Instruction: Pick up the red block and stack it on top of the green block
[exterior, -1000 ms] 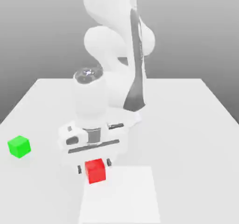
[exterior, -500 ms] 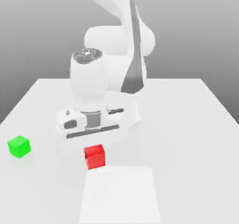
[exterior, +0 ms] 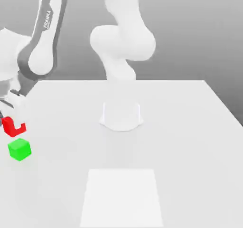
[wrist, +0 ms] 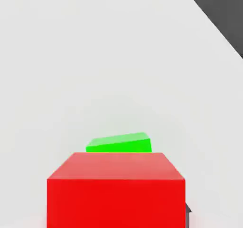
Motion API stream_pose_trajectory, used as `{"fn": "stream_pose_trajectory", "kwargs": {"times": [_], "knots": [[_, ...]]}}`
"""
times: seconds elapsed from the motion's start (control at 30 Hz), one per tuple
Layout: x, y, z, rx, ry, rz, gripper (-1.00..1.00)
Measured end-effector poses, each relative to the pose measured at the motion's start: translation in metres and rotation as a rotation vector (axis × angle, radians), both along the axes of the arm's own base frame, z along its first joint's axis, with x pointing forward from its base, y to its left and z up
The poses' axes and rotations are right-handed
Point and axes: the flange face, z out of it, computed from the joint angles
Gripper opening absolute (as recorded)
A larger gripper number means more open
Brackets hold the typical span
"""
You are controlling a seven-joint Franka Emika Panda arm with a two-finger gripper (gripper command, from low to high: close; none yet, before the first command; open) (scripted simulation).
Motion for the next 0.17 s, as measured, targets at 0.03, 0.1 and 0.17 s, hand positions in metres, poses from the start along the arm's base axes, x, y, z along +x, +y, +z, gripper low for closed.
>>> {"fn": "stream_pose_trajectory", "kwargs": {"times": [0.03, 0.1, 0.17], "knots": [[-0.001, 0.000, -0.008, 0.000, 0.001, -0.001, -1.00], [-0.003, 0.001, -0.024, 0.000, 0.004, -0.004, 1.00], [-0.003, 0.001, -0.024, 0.000, 0.004, -0.004, 1.00]]}}
